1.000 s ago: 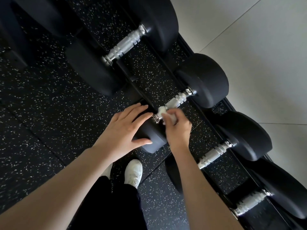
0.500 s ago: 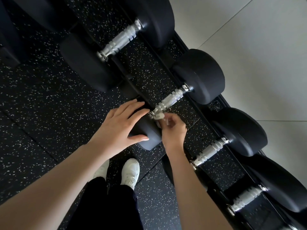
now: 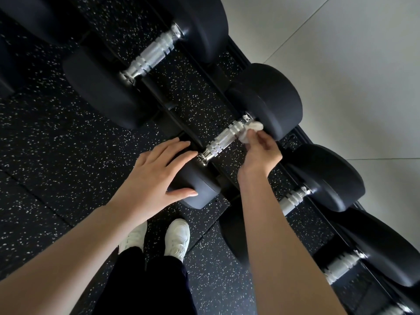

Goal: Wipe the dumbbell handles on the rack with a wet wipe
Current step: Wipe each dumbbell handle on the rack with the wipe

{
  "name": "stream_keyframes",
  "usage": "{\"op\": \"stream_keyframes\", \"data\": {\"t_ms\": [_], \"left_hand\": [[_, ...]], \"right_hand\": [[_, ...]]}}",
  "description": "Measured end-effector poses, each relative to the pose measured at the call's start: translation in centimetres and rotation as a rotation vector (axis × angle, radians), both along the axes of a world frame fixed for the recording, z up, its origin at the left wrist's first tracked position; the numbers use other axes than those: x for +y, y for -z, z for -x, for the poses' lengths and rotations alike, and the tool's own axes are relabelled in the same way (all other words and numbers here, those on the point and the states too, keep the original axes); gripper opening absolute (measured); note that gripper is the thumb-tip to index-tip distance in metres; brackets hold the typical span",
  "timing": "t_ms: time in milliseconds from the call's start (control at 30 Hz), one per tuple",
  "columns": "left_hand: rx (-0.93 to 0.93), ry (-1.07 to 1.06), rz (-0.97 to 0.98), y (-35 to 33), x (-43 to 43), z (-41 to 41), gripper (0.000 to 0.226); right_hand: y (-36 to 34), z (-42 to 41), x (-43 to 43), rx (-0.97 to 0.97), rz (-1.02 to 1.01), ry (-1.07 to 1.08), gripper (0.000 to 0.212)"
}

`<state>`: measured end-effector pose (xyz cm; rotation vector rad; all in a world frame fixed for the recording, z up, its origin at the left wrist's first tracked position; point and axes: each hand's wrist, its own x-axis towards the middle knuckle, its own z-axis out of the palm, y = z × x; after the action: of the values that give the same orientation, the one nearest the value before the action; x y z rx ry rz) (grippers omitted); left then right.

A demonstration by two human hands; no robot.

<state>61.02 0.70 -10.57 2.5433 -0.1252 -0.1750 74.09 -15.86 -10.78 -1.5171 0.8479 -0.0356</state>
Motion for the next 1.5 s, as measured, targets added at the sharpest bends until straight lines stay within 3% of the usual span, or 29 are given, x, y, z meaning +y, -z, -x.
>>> {"op": "stream_keyframes", "data": {"t_ms": [100,167,467,533,733,933,1133,1300,1500], "left_hand": [[0.004,0.001,0.006,0.0,0.0,0.0,0.069],[0.002,-0.002,0.01,0.0,0.0,0.0,0.069],[0.002,-0.008,0.007,-0.1,-0.1,-0.1,0.07],[0.004,-0.01,0.009,-0.1,-0.1,-0.1,0.071],[0.0,-0.002,0.017,-0.2,-0.1,0.0,0.069],[-0.01,-0.015,0.014,0.0,-0.2,0.0,0.07],[-0.003,-0.006,0.001,0.3,-0.1,0.1,0.069],[0.008,-0.015,0.018,0.3,0.0,0.1,0.071],[0.004,-0.008,0.023,0.4,0.0,0.1,0.069]], "right_hand": [[0.1,0.3,0.7,-0.018,-0.254,0.134,0.016],[0.3,0.4,0.7,-0.011,-0.258,0.124,0.016],[1.7,5.6,-1.0,0.235,-0.105,-0.496,0.018],[1.9,6.0,-0.8,0.248,-0.089,-0.549,0.018],[1.4,4.4,-0.6,0.167,-0.243,-0.311,0.022],[1.4,4.9,-0.5,0.186,-0.354,-0.34,0.021],[1.0,1.7,-0.8,0.112,-0.545,-0.164,0.02],[0.4,-0.4,-1.3,0.039,-0.654,0.028,0.038],[0.6,1.4,-0.8,0.092,-0.567,-0.088,0.02]]}}
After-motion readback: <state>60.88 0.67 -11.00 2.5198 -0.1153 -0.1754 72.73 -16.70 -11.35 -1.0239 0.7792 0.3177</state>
